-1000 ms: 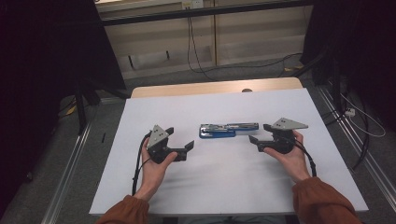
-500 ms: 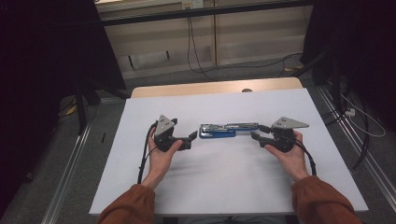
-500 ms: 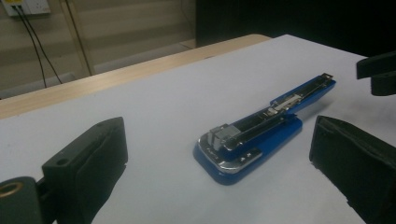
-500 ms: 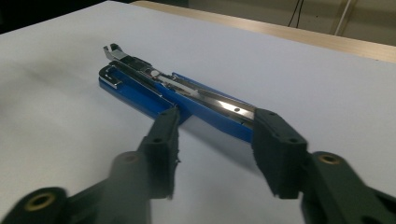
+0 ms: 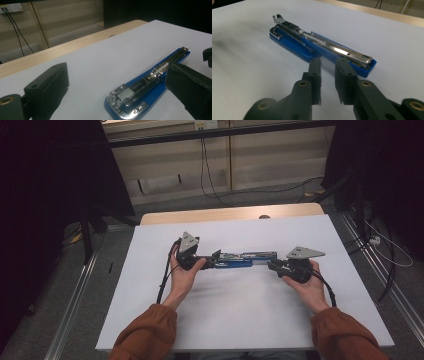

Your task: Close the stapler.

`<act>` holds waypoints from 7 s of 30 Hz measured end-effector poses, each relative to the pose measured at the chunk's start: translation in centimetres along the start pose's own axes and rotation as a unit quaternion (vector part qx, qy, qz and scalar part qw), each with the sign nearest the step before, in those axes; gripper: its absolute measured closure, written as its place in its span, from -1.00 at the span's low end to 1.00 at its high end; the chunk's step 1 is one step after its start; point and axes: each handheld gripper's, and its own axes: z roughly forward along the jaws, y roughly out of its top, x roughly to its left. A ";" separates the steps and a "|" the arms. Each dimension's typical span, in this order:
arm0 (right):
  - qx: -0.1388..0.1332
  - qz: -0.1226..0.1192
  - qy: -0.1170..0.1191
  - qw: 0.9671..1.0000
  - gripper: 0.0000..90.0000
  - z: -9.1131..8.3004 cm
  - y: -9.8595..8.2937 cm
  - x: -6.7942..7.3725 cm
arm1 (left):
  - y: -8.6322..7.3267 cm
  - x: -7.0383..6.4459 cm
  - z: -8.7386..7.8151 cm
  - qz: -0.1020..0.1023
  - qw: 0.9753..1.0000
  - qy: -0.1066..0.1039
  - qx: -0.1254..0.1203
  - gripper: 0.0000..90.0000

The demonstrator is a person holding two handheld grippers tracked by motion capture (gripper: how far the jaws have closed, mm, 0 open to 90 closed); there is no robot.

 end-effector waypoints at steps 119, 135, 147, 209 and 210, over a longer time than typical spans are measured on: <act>0.107 -0.007 -0.055 0.993 1.00 2.8 0.0 -2.0 | -3.2 -1.8 3.4 0.000 0.991 -0.058 0.120 1.00; 0.103 0.002 -0.056 0.993 1.00 2.7 0.0 -2.1 | -3.2 -1.8 3.4 -0.001 0.991 -0.058 0.120 1.00; 0.098 0.007 -0.060 0.993 1.00 2.6 0.0 -2.4 | -3.2 -1.7 3.4 -0.002 0.991 -0.059 0.121 1.00; 0.047 0.010 -0.057 0.997 1.00 2.6 0.6 -2.2 | -3.3 -1.9 3.4 0.005 0.992 -0.058 0.116 1.00; 0.043 0.011 -0.059 0.997 1.00 2.6 0.6 -2.2 | -3.3 -1.9 3.4 0.008 0.992 -0.057 0.116 1.00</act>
